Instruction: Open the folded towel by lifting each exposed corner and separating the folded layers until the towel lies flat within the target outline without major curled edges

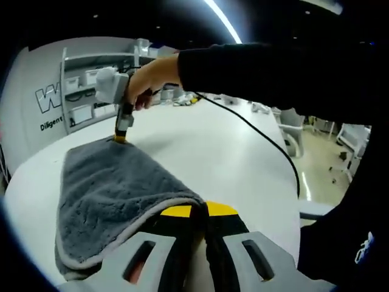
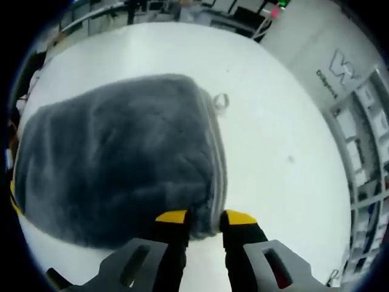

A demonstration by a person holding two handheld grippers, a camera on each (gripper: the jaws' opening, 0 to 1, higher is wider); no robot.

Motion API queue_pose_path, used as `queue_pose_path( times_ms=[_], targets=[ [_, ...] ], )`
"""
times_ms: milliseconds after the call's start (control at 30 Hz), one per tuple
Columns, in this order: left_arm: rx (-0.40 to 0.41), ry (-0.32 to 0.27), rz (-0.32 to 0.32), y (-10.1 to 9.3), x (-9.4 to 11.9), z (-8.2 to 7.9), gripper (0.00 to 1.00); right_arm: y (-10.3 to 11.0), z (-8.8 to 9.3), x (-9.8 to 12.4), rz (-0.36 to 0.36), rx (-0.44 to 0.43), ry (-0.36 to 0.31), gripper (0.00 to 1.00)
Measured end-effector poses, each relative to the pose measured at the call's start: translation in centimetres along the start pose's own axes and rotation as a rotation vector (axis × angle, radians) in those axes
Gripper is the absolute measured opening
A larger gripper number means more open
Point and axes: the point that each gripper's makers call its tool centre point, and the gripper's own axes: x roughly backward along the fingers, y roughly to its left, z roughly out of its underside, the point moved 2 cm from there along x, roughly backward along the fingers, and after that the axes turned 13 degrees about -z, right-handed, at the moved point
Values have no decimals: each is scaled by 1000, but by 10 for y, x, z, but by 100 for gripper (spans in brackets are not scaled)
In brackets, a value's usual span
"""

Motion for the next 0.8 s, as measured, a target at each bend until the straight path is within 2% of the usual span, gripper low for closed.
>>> queue_pose_path(
  times_ms=[100,300,367,600,800],
  targets=[
    [3,0,-1,1,-2,-2,5,0,-8,-4,-39,52,-12,15],
    [-32,1,-14,2,-10,-5,4,-3,-21,-10,-66,74,-35,14],
    [-73,2,-34,3,-14,-6,4,-3,-28,-12,-65,95,-33,13],
    [-92,-2,-45,2,-22,-10,4,-2,-47,-20,-49,174,66,11],
    [-91,-2,-58,7,-21,-10,4,0,-60,-24,-48,196,79,10]
  ],
)
